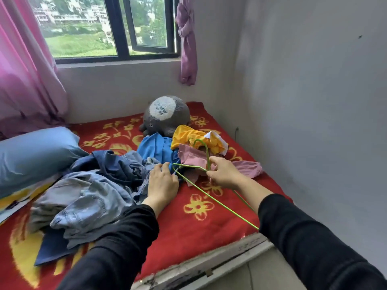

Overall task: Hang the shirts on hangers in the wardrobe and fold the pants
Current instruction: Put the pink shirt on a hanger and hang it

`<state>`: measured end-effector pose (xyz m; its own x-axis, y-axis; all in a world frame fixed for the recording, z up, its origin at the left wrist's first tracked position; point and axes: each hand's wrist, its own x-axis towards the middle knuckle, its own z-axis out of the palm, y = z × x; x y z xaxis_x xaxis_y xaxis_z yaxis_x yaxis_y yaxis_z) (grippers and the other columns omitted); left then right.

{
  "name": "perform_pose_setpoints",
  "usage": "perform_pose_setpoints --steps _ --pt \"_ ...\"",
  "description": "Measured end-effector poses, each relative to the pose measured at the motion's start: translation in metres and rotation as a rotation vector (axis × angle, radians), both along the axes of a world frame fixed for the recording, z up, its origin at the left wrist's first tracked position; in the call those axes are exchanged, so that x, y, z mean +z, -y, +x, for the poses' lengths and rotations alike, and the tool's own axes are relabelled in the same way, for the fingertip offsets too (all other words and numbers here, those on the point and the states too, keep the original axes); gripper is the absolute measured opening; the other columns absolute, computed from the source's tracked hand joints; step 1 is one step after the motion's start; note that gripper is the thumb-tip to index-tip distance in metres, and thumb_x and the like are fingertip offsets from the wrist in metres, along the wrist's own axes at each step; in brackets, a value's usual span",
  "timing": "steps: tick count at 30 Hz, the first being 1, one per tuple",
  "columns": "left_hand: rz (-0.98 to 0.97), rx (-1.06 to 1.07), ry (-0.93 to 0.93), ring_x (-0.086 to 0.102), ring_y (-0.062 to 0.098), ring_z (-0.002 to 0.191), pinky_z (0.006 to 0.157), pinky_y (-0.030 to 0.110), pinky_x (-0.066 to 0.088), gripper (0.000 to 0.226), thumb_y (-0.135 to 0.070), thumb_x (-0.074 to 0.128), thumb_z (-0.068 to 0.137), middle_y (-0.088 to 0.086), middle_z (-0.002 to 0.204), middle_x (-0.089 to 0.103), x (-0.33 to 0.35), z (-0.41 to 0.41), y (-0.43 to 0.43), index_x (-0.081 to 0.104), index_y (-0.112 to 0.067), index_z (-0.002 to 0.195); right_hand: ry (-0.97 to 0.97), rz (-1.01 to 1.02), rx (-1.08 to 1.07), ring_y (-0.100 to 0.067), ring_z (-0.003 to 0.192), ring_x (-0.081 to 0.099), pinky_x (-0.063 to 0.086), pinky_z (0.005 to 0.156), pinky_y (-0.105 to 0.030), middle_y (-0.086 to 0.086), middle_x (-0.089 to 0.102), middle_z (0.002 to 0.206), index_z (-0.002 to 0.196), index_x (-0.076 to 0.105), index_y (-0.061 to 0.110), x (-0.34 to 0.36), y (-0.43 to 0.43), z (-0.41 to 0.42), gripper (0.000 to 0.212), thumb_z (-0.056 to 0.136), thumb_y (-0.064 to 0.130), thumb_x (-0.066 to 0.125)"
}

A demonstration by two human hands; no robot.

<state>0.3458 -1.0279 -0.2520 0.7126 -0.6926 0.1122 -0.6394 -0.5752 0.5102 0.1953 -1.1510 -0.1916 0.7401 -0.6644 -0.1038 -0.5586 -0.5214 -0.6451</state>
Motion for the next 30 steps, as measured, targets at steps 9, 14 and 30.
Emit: perform_pose_setpoints --steps 9,14,30 --pt "0.109 0.0 -0.106 0.04 0.038 0.12 0.105 0.041 0.027 0.046 -0.017 0.047 0.09 0.022 0.131 0.044 -0.088 0.026 0.192 0.043 -0.004 0.135 -0.052 0.097 -0.063 -0.035 0.078 0.063 0.05 0.065 -0.042 -0.016 0.066 0.086 0.094 0.053 0.006 -0.074 0.202 0.033 0.012 0.083 0.012 0.052" --pt "0.269 0.053 -0.17 0.041 0.041 0.117 0.103 0.044 0.03 0.049 -0.016 0.049 0.086 0.024 0.13 0.044 -0.133 0.033 0.282 0.043 -0.001 0.132 -0.105 0.186 -0.032 -0.032 0.078 0.062 0.049 0.065 -0.038 -0.012 0.066 0.081 0.082 0.049 0.013 -0.12 0.307 0.055 0.005 0.083 0.013 0.054" --pt "0.64 -0.243 0.114 -0.009 0.031 0.148 0.119 0.044 0.008 0.09 -0.007 0.046 0.081 0.015 0.16 -0.01 -0.305 0.082 0.398 -0.004 -0.023 0.153 -0.055 0.229 -0.193 -0.02 0.063 0.048 0.039 0.057 -0.033 0.003 0.052 0.064 0.079 0.044 0.017 -0.305 0.432 0.082 0.01 0.085 0.015 0.051"
